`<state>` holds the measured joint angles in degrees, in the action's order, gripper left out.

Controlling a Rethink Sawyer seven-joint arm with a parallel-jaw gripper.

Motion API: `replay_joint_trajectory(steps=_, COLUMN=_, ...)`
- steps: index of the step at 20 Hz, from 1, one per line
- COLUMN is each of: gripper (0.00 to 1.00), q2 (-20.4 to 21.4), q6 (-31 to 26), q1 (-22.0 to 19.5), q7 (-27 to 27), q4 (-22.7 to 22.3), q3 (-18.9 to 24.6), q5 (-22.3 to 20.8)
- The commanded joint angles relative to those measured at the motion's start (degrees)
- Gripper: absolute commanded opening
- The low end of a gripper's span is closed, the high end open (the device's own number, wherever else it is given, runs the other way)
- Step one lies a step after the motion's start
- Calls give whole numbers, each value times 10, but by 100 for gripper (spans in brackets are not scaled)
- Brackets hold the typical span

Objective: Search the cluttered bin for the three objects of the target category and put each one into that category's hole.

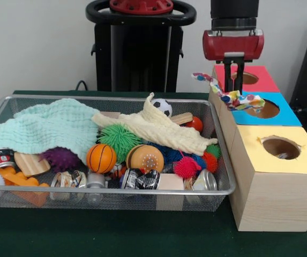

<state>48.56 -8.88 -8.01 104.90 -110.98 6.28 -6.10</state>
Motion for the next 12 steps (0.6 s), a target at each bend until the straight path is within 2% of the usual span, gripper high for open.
replay_joint_trajectory(steps=1, gripper=0, q2=-69, q6=-84, q1=32, q7=78, q4=111, q3=-8, q5=37)
replay_joint_trajectory(steps=8, gripper=0, q2=-117, q6=-118, q1=106, q7=112, q4=200, q3=-46, q5=77)
replay_joint_trajectory(steps=12, gripper=0, q2=-126, q6=-142, q1=118, q7=105, q4=226, q3=-53, q5=90)
